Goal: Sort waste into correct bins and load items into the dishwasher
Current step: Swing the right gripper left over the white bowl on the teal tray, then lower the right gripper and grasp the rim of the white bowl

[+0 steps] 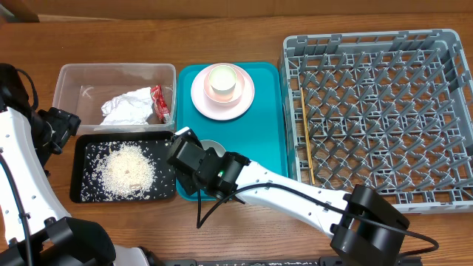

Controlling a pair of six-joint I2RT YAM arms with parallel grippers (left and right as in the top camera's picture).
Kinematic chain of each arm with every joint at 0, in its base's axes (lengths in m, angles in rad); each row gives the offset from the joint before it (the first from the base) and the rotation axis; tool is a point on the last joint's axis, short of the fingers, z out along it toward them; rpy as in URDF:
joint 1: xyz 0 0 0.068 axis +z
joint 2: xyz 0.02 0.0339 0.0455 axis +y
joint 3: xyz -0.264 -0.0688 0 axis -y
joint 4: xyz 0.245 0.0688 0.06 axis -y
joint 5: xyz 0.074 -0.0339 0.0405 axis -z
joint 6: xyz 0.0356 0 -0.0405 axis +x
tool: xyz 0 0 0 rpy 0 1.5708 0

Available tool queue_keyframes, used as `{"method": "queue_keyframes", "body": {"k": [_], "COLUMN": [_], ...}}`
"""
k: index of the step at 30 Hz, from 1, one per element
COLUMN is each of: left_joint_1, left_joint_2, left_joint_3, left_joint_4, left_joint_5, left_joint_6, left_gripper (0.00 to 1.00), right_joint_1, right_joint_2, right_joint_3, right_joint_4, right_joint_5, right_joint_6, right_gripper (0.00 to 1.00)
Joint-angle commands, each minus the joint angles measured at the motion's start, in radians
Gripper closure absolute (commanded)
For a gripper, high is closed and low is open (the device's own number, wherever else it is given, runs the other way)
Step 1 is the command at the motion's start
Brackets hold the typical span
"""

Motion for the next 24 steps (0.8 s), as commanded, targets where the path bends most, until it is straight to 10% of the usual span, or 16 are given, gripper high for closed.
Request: {"method": "queue_keyframes", "body": {"k": [1,24], "left_joint_1": [0.0,0.0], "left_joint_2": [-0.013,-0.013], "left_joint_3": [0.026,0.026], "left_joint_4": [0.0,0.0], "left_joint_5": [0.004,0.004], "left_joint_6": [-0.01,-0.01], "left_gripper": [0.0,0.0], "right_joint_1": [0.005,-0.128], "right_joint_2": [-0.016,0.122], "right_joint_3": [-0.008,-0.01], "right_joint_4": [0.011,-0.118], "right_joint_5": [0.014,0.097], "right_joint_6": [0.005,0.105], "right_gripper": [0.74,0.96]}}
